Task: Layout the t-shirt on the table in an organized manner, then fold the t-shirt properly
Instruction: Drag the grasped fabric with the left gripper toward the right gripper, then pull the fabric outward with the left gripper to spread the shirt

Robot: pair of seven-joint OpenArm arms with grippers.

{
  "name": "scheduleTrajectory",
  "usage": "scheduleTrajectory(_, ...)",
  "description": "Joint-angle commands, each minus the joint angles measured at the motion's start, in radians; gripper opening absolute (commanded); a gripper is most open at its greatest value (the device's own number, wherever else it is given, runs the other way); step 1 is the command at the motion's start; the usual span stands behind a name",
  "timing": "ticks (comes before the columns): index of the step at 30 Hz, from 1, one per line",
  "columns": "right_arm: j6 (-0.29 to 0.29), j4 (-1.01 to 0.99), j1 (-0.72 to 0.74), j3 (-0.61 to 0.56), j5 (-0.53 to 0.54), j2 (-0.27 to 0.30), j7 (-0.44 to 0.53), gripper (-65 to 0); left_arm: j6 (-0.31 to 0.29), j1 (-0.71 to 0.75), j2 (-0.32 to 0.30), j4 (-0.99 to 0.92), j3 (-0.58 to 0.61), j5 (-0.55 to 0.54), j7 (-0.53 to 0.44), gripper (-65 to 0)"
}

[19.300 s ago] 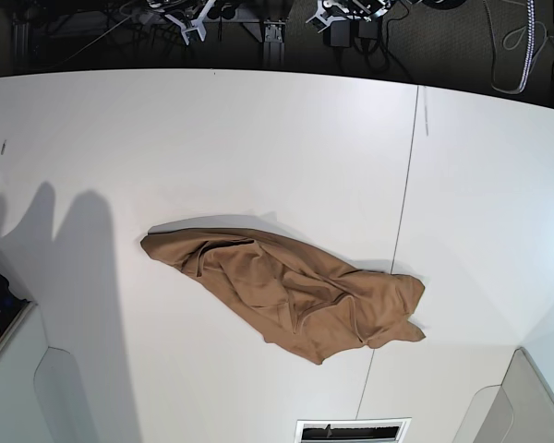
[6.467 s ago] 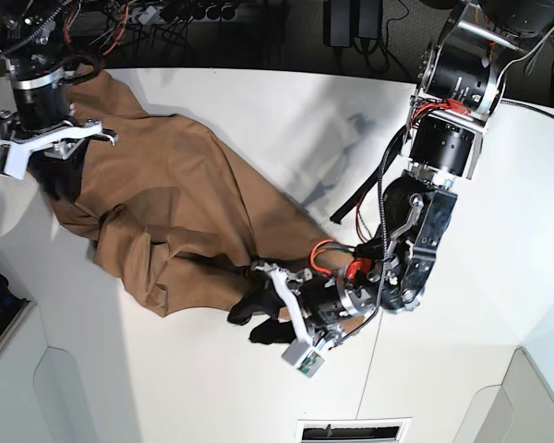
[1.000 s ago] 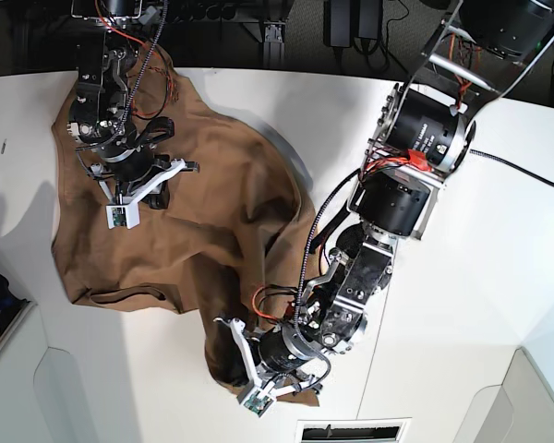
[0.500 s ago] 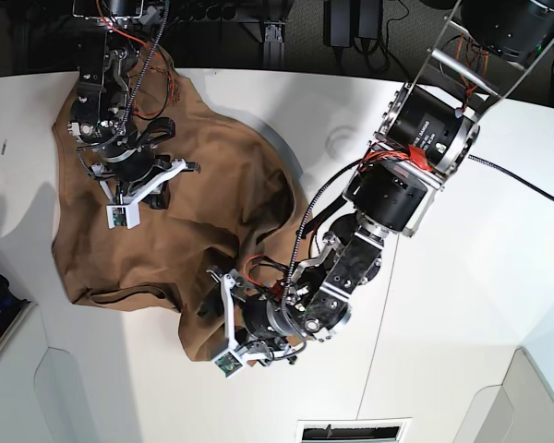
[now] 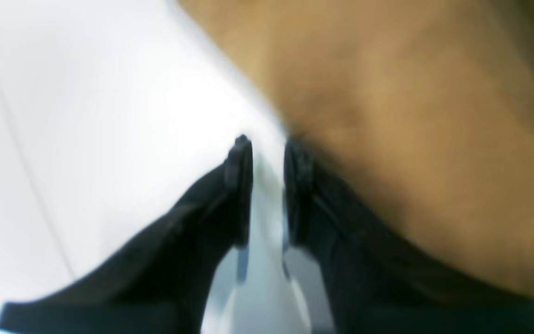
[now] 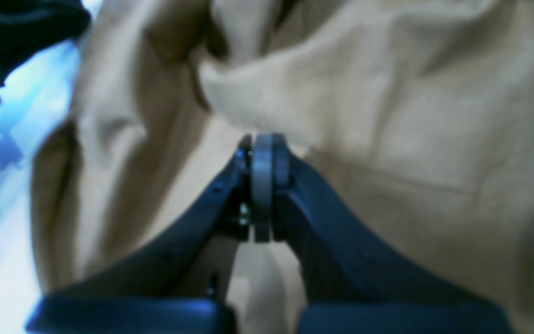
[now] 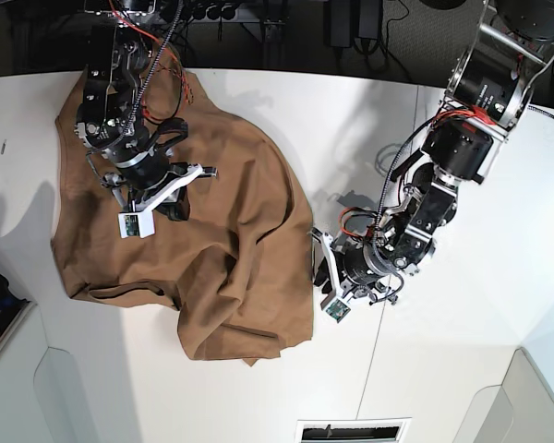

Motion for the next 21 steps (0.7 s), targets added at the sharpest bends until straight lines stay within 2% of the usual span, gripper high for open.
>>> scheduleTrajectory(1,0.004,0.006,0.014,0.001,-0.006,0.003,0.031,-65.0,0.000,-0.026,0.000,0.017,-0.004,0.001,-0.016,-52.2)
scheduleTrajectory(3,0.004,-0.012,0.014,0.001,-0.020,0.003,0.030,-65.0,0.006,-0.022,0.002,0.022,-0.004,0.000,-0.034,-52.2)
scheduleTrajectory(10,0.004,-0.019,0.003,0.002,-0.023,0.005,0.027,-65.0,0.136,-0.023,0.002,0.159,-0.017,0.054,-0.025,-52.2)
scheduleTrajectory(12,0.004,-0.019,0.003,0.002,-0.023,0.005,0.026,-65.0,0.150,-0.023,0.003,0.204,-0.017,0.055,-0.025,-52.2)
scheduleTrajectory(14,0.004,-0.019,0.003,0.002,-0.023,0.005,0.026,-65.0,0.148,-0.023,0.003,0.228,-0.017,0.055,-0.025,-55.1)
scheduleTrajectory(17,0.004,-0.019,0.003,0.002,-0.023,0.005,0.026,-65.0,0.074,-0.012,0.024,0.226,-0.017,0.054,-0.021,-64.5)
scheduleTrajectory(21,0.004,-0.019,0.003,0.002,-0.024,0.005,0.026,-65.0,0.060,0.022,0.063,0.217,-0.017,0.058,-0.031,-65.0)
